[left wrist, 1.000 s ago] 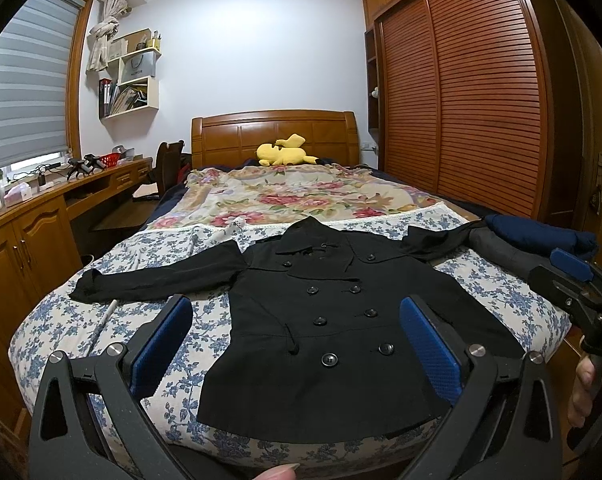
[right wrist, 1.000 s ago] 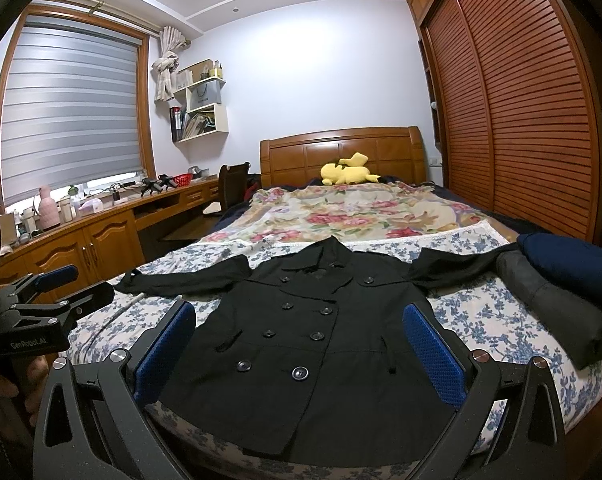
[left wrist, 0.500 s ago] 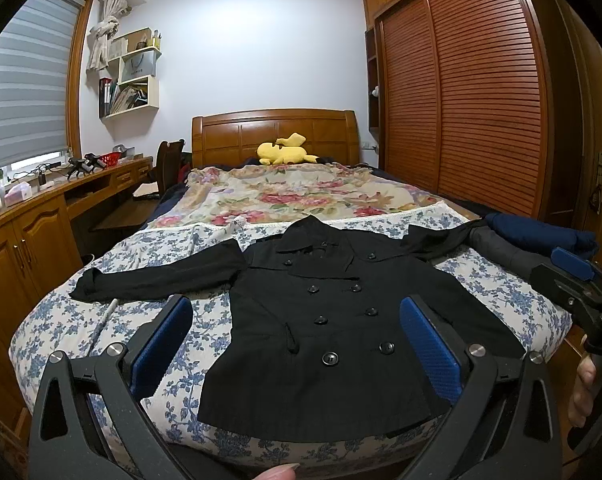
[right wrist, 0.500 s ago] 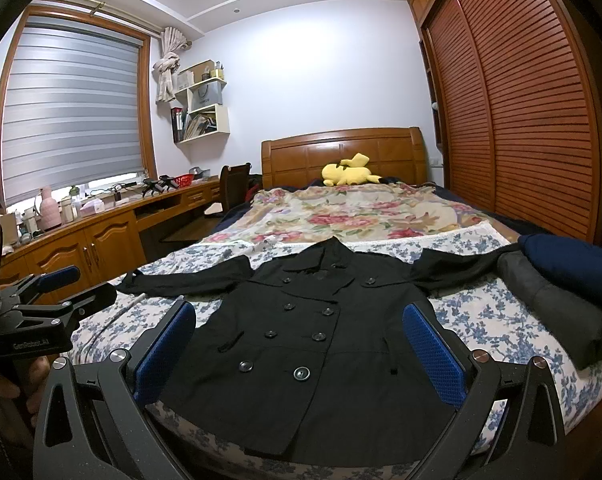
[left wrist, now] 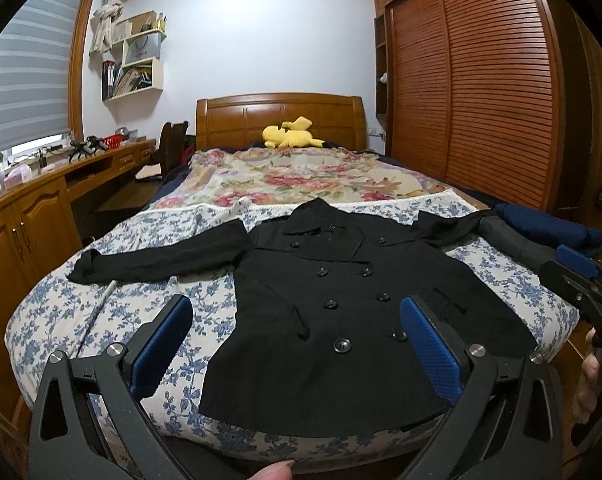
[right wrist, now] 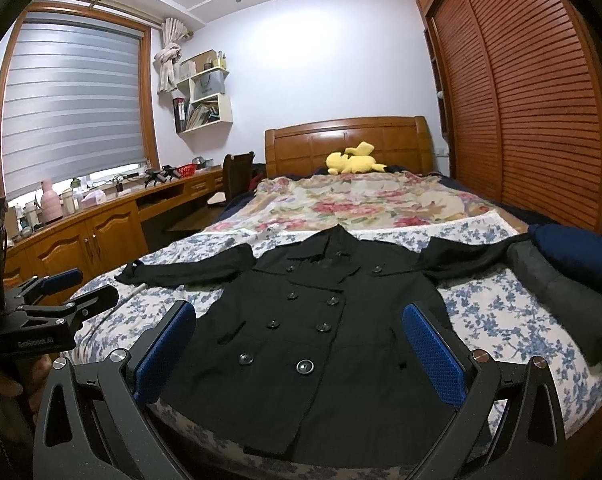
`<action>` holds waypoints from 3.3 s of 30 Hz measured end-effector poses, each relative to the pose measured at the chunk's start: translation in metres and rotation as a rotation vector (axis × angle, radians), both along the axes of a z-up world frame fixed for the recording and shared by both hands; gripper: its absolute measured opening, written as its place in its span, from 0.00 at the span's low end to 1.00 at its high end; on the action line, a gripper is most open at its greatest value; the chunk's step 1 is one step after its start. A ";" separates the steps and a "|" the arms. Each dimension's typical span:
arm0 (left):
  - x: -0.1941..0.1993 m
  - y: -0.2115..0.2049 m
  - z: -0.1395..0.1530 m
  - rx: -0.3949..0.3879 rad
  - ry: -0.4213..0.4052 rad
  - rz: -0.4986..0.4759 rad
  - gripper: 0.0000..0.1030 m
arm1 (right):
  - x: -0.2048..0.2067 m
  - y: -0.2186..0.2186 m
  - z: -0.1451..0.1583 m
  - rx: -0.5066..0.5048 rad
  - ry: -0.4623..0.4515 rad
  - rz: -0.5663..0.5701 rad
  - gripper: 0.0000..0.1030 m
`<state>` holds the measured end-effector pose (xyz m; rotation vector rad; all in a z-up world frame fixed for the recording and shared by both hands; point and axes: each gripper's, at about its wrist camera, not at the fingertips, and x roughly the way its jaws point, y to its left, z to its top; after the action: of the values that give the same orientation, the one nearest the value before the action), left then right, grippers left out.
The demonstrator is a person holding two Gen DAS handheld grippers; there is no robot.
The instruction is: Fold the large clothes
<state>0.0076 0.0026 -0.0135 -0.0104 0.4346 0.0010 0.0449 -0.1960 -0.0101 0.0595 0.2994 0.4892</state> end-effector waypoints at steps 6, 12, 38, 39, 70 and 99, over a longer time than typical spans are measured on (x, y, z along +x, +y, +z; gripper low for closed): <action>0.007 0.011 -0.014 -0.017 0.021 0.008 1.00 | 0.015 0.012 -0.001 -0.017 0.011 0.023 1.00; 0.017 0.021 -0.029 -0.021 0.053 0.021 1.00 | 0.036 0.025 0.001 -0.037 0.000 0.052 1.00; 0.078 0.092 -0.072 -0.021 0.171 0.230 1.00 | 0.178 0.101 -0.045 -0.165 0.084 0.303 1.00; 0.081 0.097 -0.072 -0.021 0.174 0.236 1.00 | 0.180 0.103 -0.047 -0.180 0.095 0.308 1.00; 0.274 0.291 -0.130 -0.111 0.344 0.315 0.60 | 0.202 0.122 -0.066 -0.302 0.174 0.206 1.00; 0.318 0.262 -0.096 -0.163 0.345 0.342 0.02 | 0.205 0.098 -0.067 -0.217 0.200 0.248 1.00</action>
<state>0.3259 0.2650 -0.1091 -0.2474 0.7727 0.3078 0.2500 -0.0984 -0.0772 -0.1423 0.5578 0.6959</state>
